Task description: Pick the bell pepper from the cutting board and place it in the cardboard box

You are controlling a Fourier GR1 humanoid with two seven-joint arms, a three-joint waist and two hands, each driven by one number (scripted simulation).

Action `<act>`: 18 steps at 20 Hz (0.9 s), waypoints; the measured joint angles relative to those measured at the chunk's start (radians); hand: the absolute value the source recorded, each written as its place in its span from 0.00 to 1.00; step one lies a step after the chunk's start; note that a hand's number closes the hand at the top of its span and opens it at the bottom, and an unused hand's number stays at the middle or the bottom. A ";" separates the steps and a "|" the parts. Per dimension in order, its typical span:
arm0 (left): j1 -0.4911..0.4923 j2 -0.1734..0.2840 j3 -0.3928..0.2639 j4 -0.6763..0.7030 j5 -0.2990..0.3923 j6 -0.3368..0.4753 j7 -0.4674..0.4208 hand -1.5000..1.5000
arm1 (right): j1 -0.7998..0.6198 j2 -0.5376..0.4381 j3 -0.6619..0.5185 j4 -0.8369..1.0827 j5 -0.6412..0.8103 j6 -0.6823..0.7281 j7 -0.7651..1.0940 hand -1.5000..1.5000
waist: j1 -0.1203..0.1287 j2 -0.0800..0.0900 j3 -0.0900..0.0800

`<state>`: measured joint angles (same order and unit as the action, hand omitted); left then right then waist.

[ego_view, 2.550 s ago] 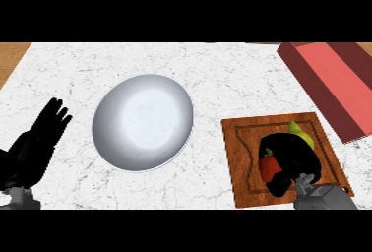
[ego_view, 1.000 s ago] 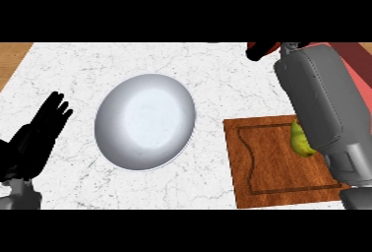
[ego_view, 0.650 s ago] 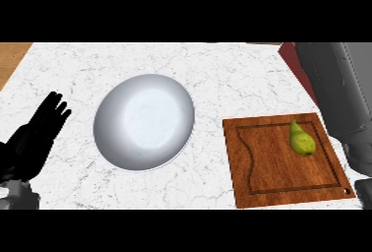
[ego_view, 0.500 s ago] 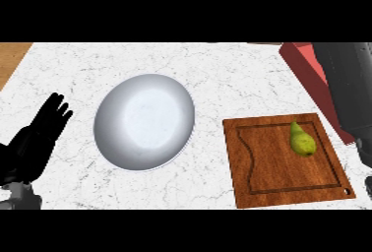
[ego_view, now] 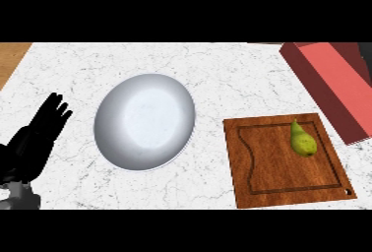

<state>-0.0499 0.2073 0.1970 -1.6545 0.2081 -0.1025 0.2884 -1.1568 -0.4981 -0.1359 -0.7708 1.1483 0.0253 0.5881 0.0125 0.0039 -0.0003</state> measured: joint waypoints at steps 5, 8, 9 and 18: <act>-0.009 -0.002 -0.001 0.010 -0.001 -0.004 0.000 0.50 | 0.011 -0.043 -0.033 0.115 -0.004 -0.098 -0.113 1.00 | 0.006 0.002 0.000; -0.006 -0.003 -0.003 -0.001 -0.002 -0.005 0.006 0.50 | 0.022 -0.049 -0.054 0.186 -0.011 -0.165 -0.166 1.00 | 0.010 0.004 0.001; -0.015 0.005 0.004 0.006 0.005 -0.012 0.005 0.50 | 0.026 -0.054 -0.062 0.216 -0.012 -0.187 -0.188 1.00 | 0.012 0.005 0.001; -0.011 0.006 0.007 0.007 0.009 -0.026 -0.001 0.50 | 0.059 -0.081 -0.154 0.427 -0.079 -0.228 -0.274 0.00 | 0.024 0.011 0.002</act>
<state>-0.0609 0.2128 0.2036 -1.6475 0.2170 -0.1284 0.2873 -1.0979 -0.5794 -0.2902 -0.3434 1.0689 -0.2025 0.3141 0.0369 0.0150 0.0012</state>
